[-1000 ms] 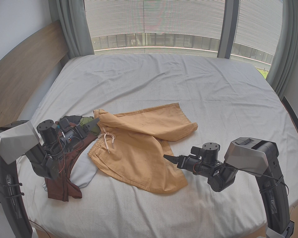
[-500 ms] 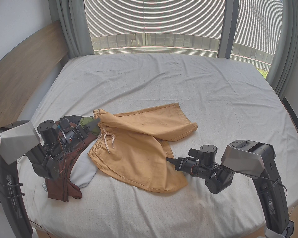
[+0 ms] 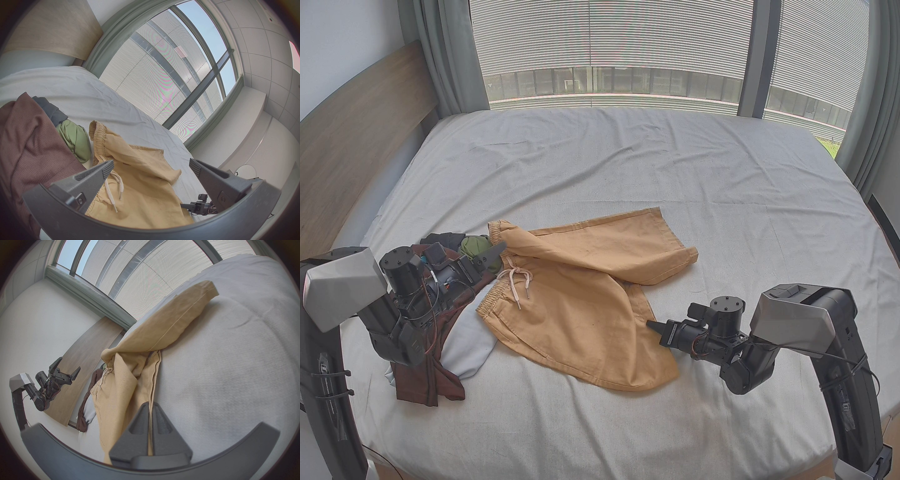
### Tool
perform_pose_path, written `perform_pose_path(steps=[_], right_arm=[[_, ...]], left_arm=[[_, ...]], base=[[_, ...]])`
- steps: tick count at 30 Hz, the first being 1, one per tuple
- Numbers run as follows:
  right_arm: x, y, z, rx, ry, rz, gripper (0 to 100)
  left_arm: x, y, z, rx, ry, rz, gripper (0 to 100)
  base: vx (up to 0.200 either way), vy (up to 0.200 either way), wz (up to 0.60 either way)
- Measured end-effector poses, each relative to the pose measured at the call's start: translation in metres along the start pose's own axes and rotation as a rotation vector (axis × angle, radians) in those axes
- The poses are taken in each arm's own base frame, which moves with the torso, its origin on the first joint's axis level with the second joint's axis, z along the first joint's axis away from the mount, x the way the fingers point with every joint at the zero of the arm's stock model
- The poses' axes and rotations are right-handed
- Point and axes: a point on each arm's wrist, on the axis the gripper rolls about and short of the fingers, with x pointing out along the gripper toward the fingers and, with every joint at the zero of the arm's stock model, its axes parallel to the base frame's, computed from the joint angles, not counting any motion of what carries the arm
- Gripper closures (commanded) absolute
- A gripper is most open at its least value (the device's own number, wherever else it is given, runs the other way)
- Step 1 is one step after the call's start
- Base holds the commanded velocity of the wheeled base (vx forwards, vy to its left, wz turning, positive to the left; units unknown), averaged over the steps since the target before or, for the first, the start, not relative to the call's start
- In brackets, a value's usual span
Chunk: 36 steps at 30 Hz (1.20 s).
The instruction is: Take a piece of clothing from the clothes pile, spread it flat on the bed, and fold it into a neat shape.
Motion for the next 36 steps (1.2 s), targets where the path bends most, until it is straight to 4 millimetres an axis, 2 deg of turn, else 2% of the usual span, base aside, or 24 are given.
perform_pose_path(steps=[15,21,36], right_arm=[[-0.043,-0.015,0.009,0.017,-0.054,-0.067,100],[-0.062,-0.030,0.011,0.040,-0.059,-0.125,100],[-0.086,-0.046,0.022,0.061,-0.093,-0.192,100]], left_arm=[[0.002,-0.001,-0.007,-0.004,0.013,-0.008,0],[0.002,-0.003,-0.009,-0.004,0.016,-0.013,0],[0.001,-0.005,-0.012,-0.008,0.024,-0.014,0]], base=[[0.000,0.000,0.00],[0.000,0.000,0.00],[0.000,0.000,0.00]])
